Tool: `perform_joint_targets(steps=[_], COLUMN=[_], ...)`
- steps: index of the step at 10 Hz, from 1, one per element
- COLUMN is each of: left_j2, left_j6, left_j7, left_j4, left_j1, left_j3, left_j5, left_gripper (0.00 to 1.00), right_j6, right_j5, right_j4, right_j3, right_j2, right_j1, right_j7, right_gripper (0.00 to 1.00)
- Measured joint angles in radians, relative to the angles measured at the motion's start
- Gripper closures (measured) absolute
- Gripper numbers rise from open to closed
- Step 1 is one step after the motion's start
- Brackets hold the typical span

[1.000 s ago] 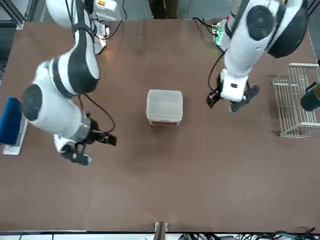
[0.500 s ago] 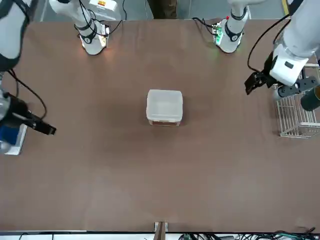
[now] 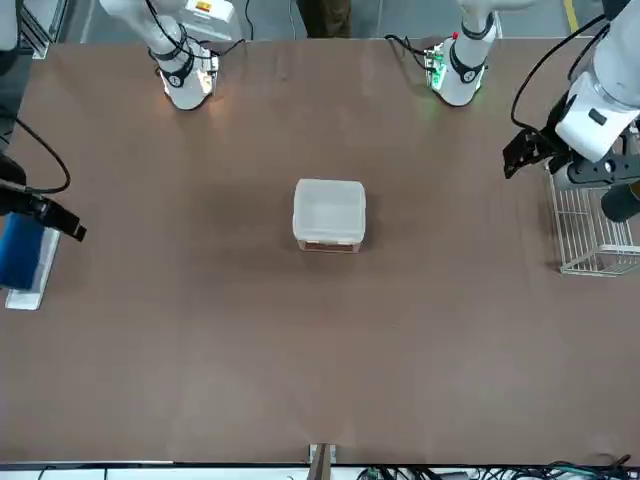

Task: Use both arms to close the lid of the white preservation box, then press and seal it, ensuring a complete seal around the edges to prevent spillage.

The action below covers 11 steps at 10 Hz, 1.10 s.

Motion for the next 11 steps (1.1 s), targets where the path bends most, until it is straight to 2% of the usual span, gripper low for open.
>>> perform_joint_targets(steps=[1,2,6,8,11], left_j2=[0.0,0.0,0.0,0.0,0.0], left_j6=[-0.003,-0.006,-0.008,-0.008,-0.008], left_j7=[0.003,0.004,0.004,0.004,0.004], left_j4=[0.018,0.027,0.031,0.032,0.033], left_j1=[0.003,0.003,0.002,0.001,0.001], left_j3=[0.005,0.006,0.007,0.008,0.009], left_j5=[-0.005,-0.006,-0.006,-0.006,-0.006], left_gripper=[0.0,0.0,0.0,0.0,0.0], right_j6=[0.022,0.027,0.099,0.099,0.109], right_j5=[-0.008,-0.009,-0.01,-0.012,-0.014], right_j4=[-0.07,-0.125,-0.333,-0.355,-0.339], right_j3=[0.055,0.078,0.092,0.093,0.085], right_j2=[-0.047,-0.089,-0.217,-0.241,-0.249], right_j1=[-0.05,-0.075,-0.083,-0.084,-0.101], right_j7=[-0.012,-0.025,-0.038,-0.082,-0.163], right_gripper=[0.0,0.0,0.0,0.0,0.0])
